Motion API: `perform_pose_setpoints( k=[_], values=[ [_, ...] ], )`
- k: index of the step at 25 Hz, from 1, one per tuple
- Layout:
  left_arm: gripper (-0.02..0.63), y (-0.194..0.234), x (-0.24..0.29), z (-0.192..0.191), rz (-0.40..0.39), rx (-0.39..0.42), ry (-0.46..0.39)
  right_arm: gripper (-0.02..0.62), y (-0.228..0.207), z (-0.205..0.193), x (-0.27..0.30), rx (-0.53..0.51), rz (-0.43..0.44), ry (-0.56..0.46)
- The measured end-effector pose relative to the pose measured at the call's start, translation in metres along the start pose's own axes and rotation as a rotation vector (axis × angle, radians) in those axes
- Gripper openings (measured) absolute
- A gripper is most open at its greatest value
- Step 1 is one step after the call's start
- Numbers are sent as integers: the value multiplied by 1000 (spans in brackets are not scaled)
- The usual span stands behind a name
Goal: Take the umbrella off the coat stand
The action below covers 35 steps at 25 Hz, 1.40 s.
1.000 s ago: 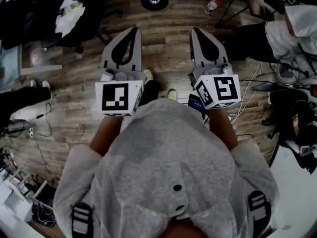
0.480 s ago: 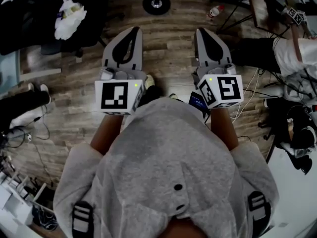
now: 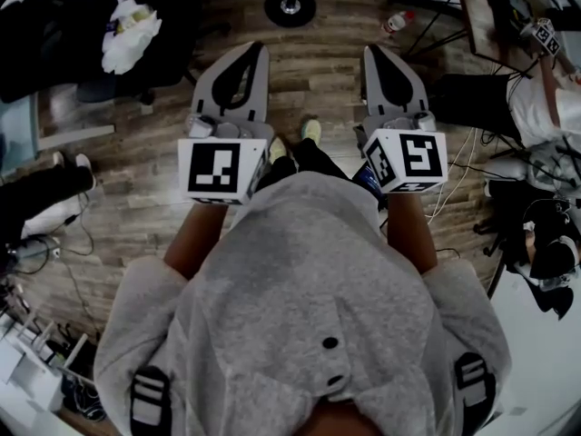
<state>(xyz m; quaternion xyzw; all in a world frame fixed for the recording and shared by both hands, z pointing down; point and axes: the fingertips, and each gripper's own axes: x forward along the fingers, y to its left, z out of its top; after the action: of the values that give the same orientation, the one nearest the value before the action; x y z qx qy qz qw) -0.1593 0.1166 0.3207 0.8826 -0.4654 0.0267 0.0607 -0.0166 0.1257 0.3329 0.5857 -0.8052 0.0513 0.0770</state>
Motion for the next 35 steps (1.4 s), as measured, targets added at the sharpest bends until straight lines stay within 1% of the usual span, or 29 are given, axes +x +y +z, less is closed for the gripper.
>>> perform_pose_setpoints(
  k=[5, 9, 20, 28, 31, 35],
  values=[
    [12, -10, 18, 5, 1, 32, -12, 15, -23, 7, 6, 13, -10, -34],
    [12, -16, 34, 16, 14, 37, -36, 15, -38, 12, 16, 9, 1, -42],
    [12, -20, 93, 28, 18, 65, -24, 15, -85, 31, 49, 15, 21, -77],
    [13, -29, 133, 29, 32, 66, -8, 15, -120, 34, 64, 19, 34, -87],
    [13, -34, 146, 31, 35, 81, -10, 15, -136, 37, 69, 20, 37, -95],
    [12, -43, 165, 28, 45, 80, -6, 15, -158, 33, 74, 31, 40, -98]
  ],
)
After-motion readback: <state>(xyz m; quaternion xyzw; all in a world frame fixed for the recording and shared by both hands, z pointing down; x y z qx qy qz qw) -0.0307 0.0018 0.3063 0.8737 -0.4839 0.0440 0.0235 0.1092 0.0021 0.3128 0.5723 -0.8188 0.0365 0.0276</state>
